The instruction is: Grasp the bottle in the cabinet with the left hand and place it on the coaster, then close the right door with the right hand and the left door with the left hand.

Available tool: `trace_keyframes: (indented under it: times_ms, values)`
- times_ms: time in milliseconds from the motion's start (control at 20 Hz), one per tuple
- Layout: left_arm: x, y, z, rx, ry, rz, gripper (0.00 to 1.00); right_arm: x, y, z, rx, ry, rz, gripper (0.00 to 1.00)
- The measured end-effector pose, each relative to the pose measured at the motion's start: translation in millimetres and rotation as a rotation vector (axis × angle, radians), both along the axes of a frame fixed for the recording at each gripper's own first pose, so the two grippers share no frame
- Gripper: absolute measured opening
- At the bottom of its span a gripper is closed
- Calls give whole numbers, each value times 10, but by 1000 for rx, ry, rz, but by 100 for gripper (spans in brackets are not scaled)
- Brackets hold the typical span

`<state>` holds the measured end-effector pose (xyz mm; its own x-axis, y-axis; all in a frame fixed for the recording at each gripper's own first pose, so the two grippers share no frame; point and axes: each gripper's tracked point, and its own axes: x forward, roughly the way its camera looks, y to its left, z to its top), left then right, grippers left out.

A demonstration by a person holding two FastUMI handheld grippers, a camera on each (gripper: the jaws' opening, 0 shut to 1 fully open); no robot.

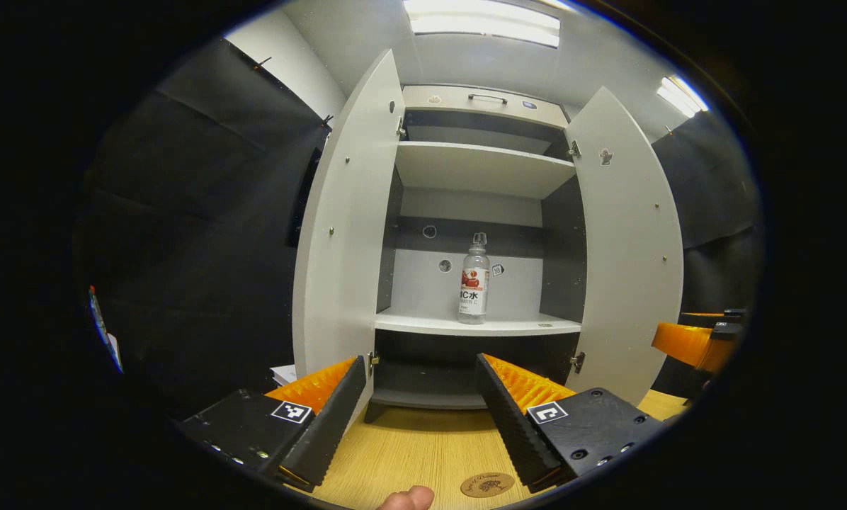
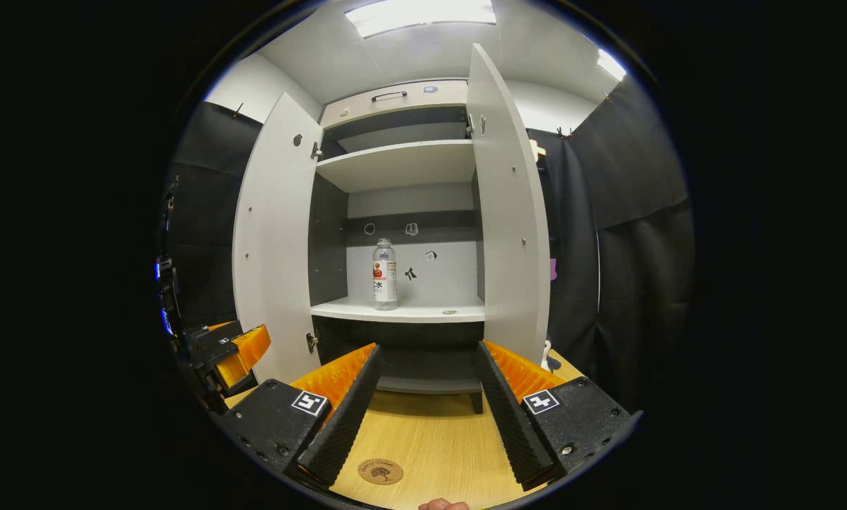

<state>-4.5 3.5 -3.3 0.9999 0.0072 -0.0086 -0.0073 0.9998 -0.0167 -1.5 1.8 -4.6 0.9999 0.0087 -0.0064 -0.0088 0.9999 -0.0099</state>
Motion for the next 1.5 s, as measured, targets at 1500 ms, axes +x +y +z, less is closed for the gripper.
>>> trace_keyframes:
  times_ms: [1500]
  values:
    - [1449, -760, 628, -33, -61, -192, 95, -219, -103, 136, 15, -29, -36, 83]
